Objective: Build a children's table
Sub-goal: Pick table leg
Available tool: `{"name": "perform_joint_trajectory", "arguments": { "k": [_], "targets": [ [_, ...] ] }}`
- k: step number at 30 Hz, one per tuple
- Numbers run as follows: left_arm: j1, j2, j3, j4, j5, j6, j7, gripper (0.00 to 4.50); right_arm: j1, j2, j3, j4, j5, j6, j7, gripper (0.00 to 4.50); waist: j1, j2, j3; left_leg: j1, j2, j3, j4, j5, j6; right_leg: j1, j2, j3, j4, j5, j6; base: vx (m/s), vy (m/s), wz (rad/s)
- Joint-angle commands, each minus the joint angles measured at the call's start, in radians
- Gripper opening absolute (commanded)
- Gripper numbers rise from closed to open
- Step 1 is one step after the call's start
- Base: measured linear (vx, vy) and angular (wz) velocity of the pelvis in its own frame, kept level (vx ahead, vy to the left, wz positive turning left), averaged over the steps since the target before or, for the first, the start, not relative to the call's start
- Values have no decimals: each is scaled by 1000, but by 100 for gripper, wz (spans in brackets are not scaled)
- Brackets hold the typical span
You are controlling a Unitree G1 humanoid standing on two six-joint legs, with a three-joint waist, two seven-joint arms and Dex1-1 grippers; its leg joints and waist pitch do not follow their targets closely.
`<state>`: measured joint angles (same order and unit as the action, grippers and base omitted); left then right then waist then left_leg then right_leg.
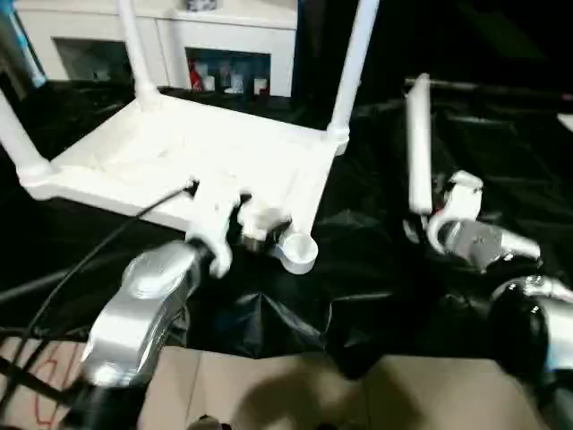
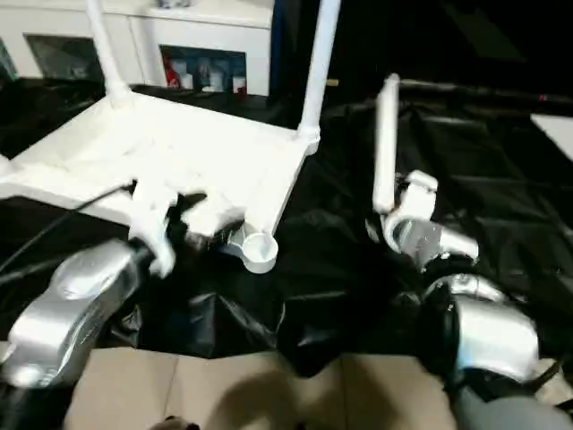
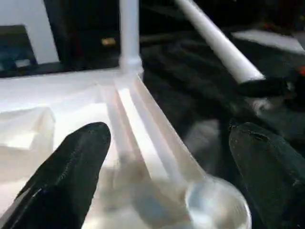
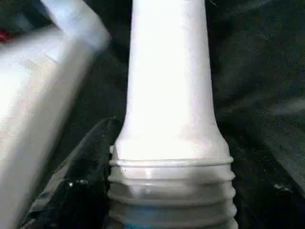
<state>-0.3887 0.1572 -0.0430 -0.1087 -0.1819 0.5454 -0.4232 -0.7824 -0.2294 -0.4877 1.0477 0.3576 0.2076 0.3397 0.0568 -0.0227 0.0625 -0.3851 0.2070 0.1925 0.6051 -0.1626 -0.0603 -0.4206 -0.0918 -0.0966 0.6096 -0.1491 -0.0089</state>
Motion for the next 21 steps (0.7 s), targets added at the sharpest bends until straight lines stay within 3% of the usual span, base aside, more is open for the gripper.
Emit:
{"name": "perform_joint_trajectory", "arguments": {
  "k": [1, 2, 3, 4, 5, 7, 10, 11, 14, 16, 17, 18, 21],
  "targets": [
    [-38, -19, 26, 33, -29, -2, 20, 450, 29, 28, -30, -106, 63, -99, 74, 277, 3, 6, -85, 18, 17, -14, -64, -301, 8, 49, -45, 36, -86, -336, -130, 0, 0, 0],
    [-45, -26, 32, 38, -41, 0, 17, 450, 44, 38, -28, -134, 73, -104, 89, 277, 4, 7, -85, 12, 16, -13, -65, -272, 17, 54, -43, 37, -80, -291, -155, 0, 0, 0],
    [-64, -44, 46, 49, -69, 7, 11, 450, 78, 64, -25, -200, 96, -116, 125, 277, 7, 26, -86, 16, 18, -15, -64, -266, 14, 52, -44, 37, -74, -270, -170, 0, 0, 0],
    [-76, -55, 54, 56, -87, 10, 6, 450, 97, 78, -24, -237, 112, -119, 148, 277, 3, 17, -84, 12, 15, -9, -63, -266, 28, 56, -41, 39, -79, -250, -179, 0, 0, 0],
    [-114, -90, 83, 77, -148, 21, -7, 450, 151, 119, -24, -350, 170, -97, 222, 277, 5, 17, -86, 12, 14, -9, -64, -252, 38, 59, -39, 39, -77, -235, -186, 0, 0, 0],
    [-118, -94, 86, 79, -155, 22, -8, 450, 155, 122, -24, -359, 176, -93, 229, 276, 9, 23, -86, 16, 14, -8, -64, -253, 47, 58, -41, 40, -79, -238, -187, 0, 0, 0],
    [-208, -171, 163, 122, -320, 86, -33, 450, 265, 171, 15, -589, 313, 54, 379, 276, 11, 14, -82, 17, 16, -7, -66, -253, 58, 61, -40, 40, -83, -264, -197, 0, 0, 0],
    [-227, -186, 177, 132, -356, 105, -41, 450, 294, 177, 35, -643, 342, 95, 410, 276, 18, 18, -81, 19, 16, -8, -67, -259, 60, 60, -40, 39, -87, -289, -188, 0, 0, 0],
    [-258, -217, 202, 151, -418, 147, -62, 450, 351, 179, 95, -735, 377, 157, 465, 276, 21, 15, -79, 16, 18, -11, -72, -265, 48, 61, -46, 37, -95, -347, -165, 0, 0, 0],
    [-265, -224, 207, 157, -437, 158, -67, 450, 367, 178, 116, -758, 384, 167, 479, 276, 17, 14, -77, 13, 16, -12, -73, -271, 38, 61, -46, 36, -99, -389, -148, 0, 0, 0],
    [-265, -224, 207, 157, -438, 160, -67, 450, 368, 178, 119, -760, 384, 168, 480, 276, 20, 16, -78, 21, 15, -10, -70, -274, 35, 55, -47, 36, -106, -416, -134, 0, 0, 0],
    [-284, -242, 215, 167, -487, 196, -78, 450, 401, 172, 188, -817, 376, 189, 508, 276, 18, 14, -77, 19, 13, -10, -70, -271, 36, 55, -46, 36, -106, -420, -129, 0, 0, 0],
    [-295, -249, 218, 177, -508, 212, -80, 450, 416, 171, 217, -848, 366, 207, 518, 276, 22, 14, -76, 15, 15, -13, -73, -267, 31, 58, -47, 34, -110, -455, -101, 0, 0, 0]
  ]
}}
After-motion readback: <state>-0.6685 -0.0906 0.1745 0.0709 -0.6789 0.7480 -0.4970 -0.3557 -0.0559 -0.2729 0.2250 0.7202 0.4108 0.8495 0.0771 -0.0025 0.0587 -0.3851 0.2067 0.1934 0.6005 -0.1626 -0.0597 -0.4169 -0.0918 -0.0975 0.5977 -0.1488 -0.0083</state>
